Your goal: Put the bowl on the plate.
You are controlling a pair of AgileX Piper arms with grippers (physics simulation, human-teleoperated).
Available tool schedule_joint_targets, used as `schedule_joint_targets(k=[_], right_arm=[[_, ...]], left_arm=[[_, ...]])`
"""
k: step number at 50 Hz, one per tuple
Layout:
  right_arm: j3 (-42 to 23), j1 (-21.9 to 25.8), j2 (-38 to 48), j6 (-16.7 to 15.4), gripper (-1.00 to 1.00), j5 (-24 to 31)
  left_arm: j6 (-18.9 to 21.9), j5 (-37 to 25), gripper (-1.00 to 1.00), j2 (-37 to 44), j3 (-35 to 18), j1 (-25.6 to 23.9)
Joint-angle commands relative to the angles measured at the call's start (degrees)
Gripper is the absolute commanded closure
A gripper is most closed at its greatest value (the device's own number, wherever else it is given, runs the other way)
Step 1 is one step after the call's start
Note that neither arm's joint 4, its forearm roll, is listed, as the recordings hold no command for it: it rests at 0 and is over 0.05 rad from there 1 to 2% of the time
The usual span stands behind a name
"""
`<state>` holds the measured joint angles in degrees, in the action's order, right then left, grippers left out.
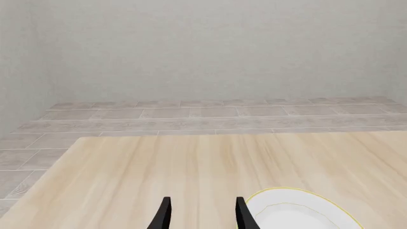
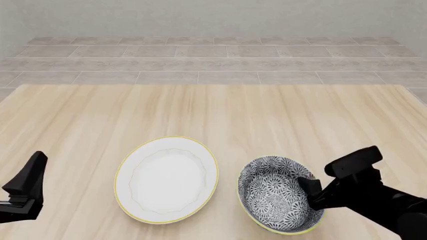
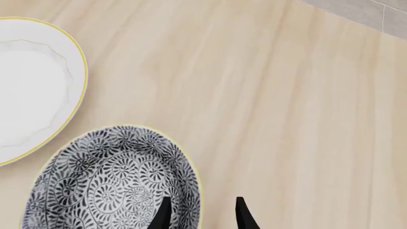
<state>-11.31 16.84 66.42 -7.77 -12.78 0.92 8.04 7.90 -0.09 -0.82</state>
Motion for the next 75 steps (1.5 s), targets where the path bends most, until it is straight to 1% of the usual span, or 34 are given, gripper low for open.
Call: schedule_joint_targets(k=[1,30,37,64,65,70,75], right_arm=[[0.3,-0.1,0.7,0.1,-1.0,-0.8],[1.1,0.4,2.8,1.0,-1.0,-2.8],[1.5,0.3,4.9,1.2,-1.0,-4.8],[2.1,0.5,7.3,1.6,-1.0,-6.7],[2.1,0.5,7.2,1.8,1.0,-6.6],[2.5,0.5,6.9,1.6,1.0,-7.0],[2.5,0.4,4.9,1.3,1.0,-6.0]], left_arm=[[0.1,0.1,-1.0,0.2,0.0,0.0],[0.1,0.2,-1.0,0.2,-0.1,0.0],[0.1,-0.2,-1.0,-0.2,-0.1,0.0],[0.3,0.3,-1.0,0.3,-0.1,-0.1],[0.3,0.2,-1.0,0.2,-0.1,-0.1],[0.3,0.0,-1.0,0.0,-0.1,0.0],[0.3,0.2,-1.0,0.3,-0.1,0.0]])
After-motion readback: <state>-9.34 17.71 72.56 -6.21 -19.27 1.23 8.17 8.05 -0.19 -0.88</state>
